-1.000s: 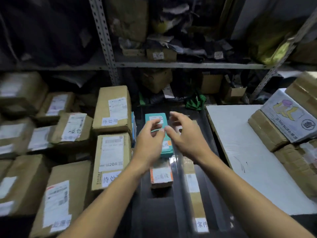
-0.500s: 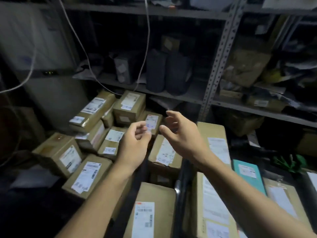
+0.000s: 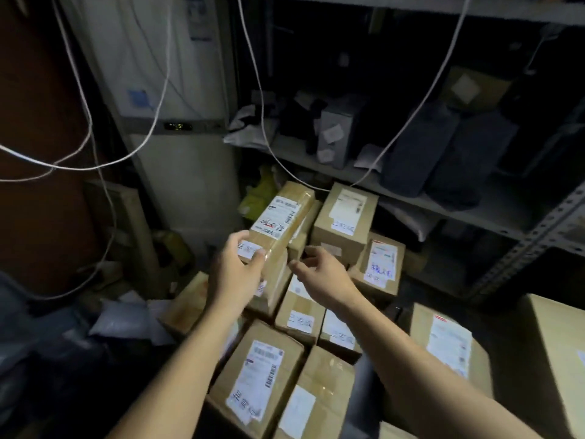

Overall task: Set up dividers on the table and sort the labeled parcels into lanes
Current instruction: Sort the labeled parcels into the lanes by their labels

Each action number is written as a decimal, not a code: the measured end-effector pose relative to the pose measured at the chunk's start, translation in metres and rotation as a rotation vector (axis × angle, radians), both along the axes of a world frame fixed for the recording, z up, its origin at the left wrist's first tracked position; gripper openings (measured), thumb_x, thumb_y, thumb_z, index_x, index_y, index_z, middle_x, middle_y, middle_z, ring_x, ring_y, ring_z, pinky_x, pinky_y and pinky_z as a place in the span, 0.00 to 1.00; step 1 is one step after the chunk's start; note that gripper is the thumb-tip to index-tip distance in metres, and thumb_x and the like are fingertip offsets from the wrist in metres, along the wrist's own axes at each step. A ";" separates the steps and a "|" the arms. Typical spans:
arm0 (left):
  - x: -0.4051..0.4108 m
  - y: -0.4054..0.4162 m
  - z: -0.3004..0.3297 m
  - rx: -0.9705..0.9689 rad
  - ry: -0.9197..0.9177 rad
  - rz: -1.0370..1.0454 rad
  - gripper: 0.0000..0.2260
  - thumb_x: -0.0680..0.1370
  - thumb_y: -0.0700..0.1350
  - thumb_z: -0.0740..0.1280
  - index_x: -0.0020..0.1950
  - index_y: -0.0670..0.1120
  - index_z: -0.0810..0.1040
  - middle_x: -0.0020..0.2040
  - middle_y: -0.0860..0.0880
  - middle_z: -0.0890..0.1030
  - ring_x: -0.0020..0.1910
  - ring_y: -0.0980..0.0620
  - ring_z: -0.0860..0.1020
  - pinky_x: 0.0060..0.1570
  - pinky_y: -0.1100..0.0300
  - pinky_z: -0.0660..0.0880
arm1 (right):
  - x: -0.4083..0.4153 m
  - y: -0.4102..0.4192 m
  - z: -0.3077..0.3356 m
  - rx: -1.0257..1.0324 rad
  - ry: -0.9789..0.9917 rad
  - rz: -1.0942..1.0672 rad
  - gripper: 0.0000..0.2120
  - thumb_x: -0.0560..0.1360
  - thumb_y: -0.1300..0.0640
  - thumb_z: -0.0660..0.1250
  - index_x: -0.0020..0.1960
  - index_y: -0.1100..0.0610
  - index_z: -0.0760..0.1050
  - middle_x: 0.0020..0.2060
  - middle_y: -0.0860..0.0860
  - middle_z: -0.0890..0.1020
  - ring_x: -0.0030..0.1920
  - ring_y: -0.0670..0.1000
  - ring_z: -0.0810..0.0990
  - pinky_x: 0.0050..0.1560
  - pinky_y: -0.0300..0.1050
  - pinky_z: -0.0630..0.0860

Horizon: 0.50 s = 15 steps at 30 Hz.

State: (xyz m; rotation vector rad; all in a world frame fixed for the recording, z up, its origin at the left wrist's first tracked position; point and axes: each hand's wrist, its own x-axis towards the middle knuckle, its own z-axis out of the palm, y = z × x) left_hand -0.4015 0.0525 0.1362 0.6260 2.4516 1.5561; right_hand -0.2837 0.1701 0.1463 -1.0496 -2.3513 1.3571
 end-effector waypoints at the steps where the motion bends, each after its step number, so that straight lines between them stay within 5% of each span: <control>1: -0.015 0.003 -0.008 -0.106 0.028 0.014 0.24 0.74 0.51 0.71 0.68 0.51 0.71 0.63 0.50 0.75 0.65 0.48 0.73 0.61 0.52 0.71 | -0.015 -0.002 -0.005 -0.005 -0.012 -0.005 0.27 0.78 0.48 0.66 0.73 0.56 0.66 0.63 0.52 0.80 0.60 0.51 0.78 0.60 0.46 0.75; 5: -0.046 0.022 -0.040 -0.385 0.049 -0.063 0.49 0.66 0.63 0.74 0.78 0.49 0.53 0.75 0.46 0.62 0.73 0.44 0.63 0.66 0.48 0.65 | -0.056 -0.008 -0.029 -0.014 -0.060 -0.050 0.25 0.79 0.53 0.64 0.73 0.57 0.66 0.65 0.53 0.78 0.63 0.52 0.77 0.56 0.41 0.71; 15: -0.064 0.038 -0.064 -0.545 0.187 -0.041 0.51 0.66 0.62 0.75 0.79 0.47 0.49 0.73 0.45 0.67 0.69 0.42 0.65 0.61 0.47 0.68 | -0.067 0.008 -0.041 -0.012 -0.092 -0.058 0.22 0.79 0.54 0.62 0.72 0.56 0.67 0.62 0.51 0.79 0.58 0.50 0.77 0.52 0.41 0.69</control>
